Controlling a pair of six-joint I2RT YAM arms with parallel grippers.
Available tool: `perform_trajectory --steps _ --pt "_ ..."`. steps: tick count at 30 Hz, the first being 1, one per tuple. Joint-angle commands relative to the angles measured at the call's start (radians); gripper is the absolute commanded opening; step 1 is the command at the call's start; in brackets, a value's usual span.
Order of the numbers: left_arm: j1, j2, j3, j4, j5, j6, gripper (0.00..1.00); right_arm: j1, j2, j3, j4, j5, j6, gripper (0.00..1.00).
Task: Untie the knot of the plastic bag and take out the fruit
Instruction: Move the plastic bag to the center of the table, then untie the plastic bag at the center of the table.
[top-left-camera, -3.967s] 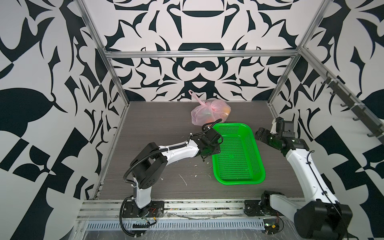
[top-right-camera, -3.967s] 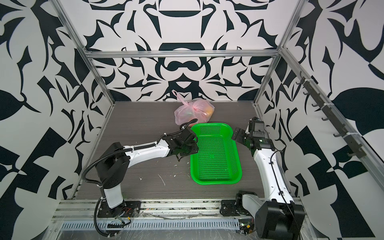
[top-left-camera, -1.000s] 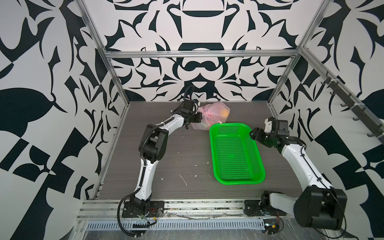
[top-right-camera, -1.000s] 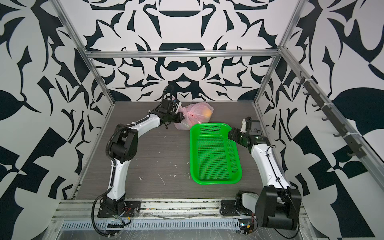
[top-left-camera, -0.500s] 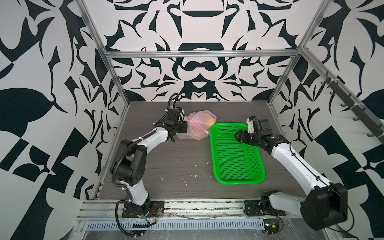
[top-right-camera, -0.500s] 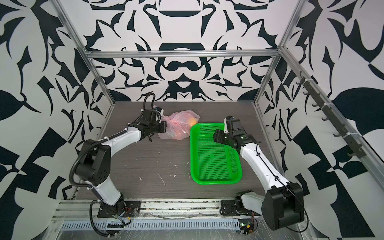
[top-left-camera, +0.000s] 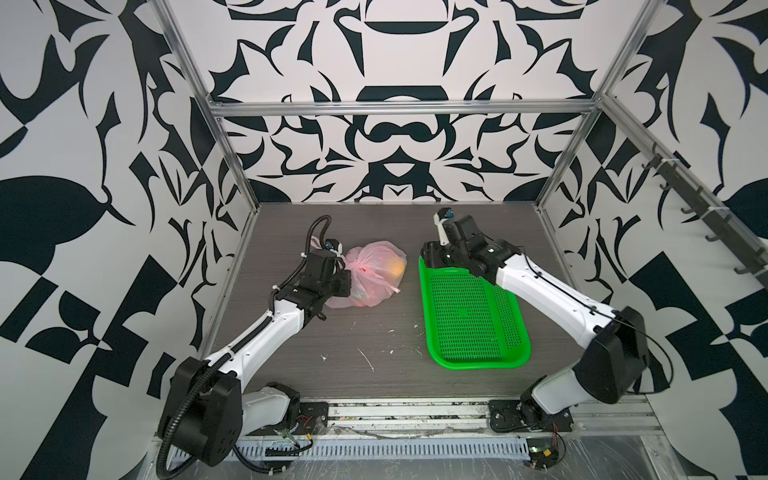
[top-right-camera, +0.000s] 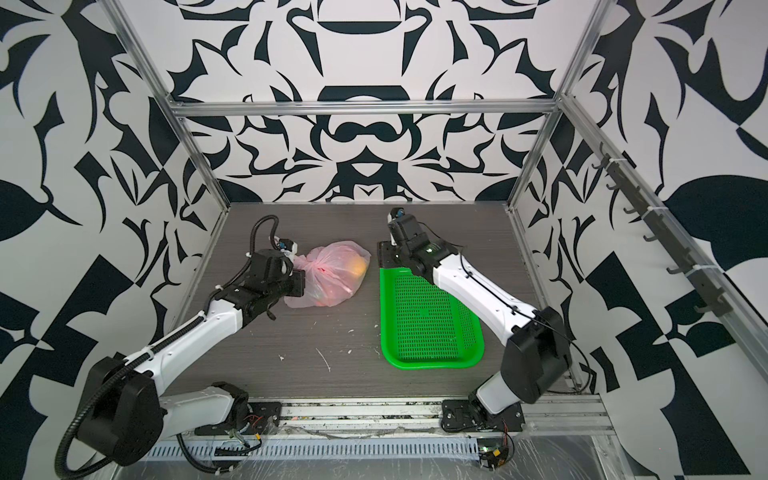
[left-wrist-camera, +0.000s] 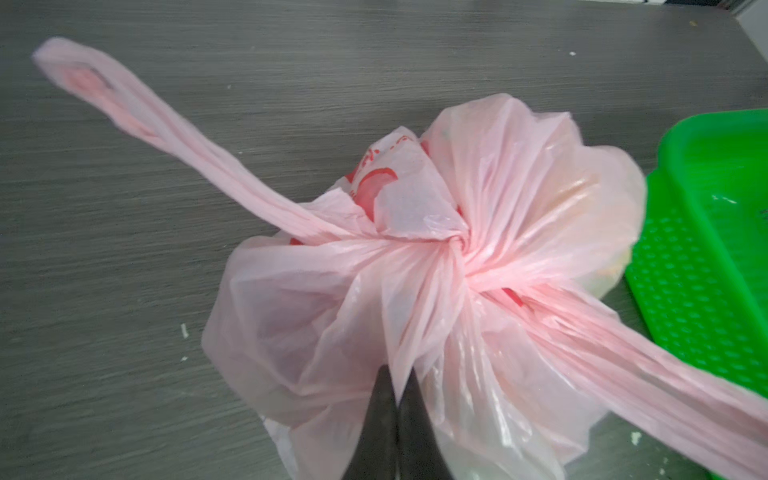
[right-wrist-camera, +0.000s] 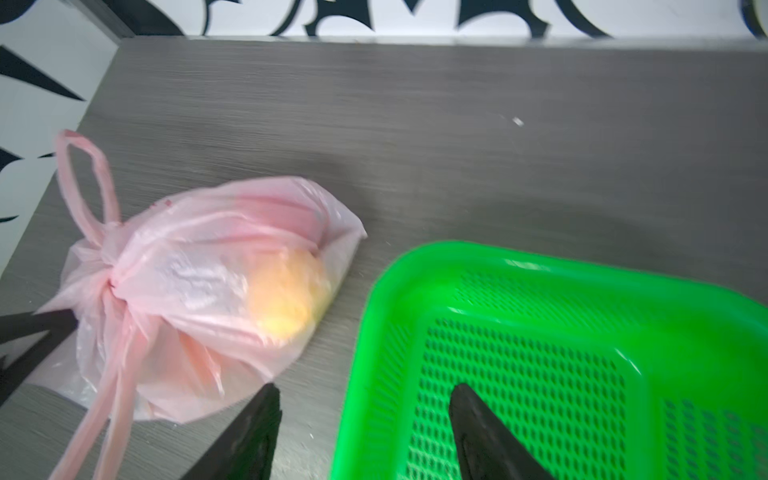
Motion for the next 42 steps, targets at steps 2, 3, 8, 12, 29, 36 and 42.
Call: perform_trajectory --steps 2,3,8,12,29,36,42 --pt "0.083 0.038 -0.026 0.093 -0.020 -0.030 0.00 0.061 0.101 0.141 0.003 0.037 -0.109 0.68" --pt "0.099 0.056 -0.026 0.112 -0.004 -0.038 0.00 0.074 0.128 0.172 -0.001 0.037 -0.133 0.69" --pt "0.130 0.186 0.047 0.174 0.075 -0.040 0.00 0.127 0.283 0.351 -0.036 -0.001 -0.251 0.68" --pt "0.130 0.243 0.090 0.201 0.110 -0.044 0.00 0.154 0.390 0.476 -0.061 -0.043 -0.304 0.68" --pt "0.130 0.215 0.053 0.268 0.144 -0.070 0.00 0.193 0.631 0.698 -0.127 -0.125 -0.325 0.68" --pt "0.130 0.198 0.034 0.268 0.139 -0.086 0.00 0.197 0.640 0.661 -0.078 -0.112 -0.275 0.36" --pt "0.130 0.147 0.008 0.204 0.041 -0.096 0.00 0.198 0.525 0.468 0.080 -0.080 -0.191 0.00"
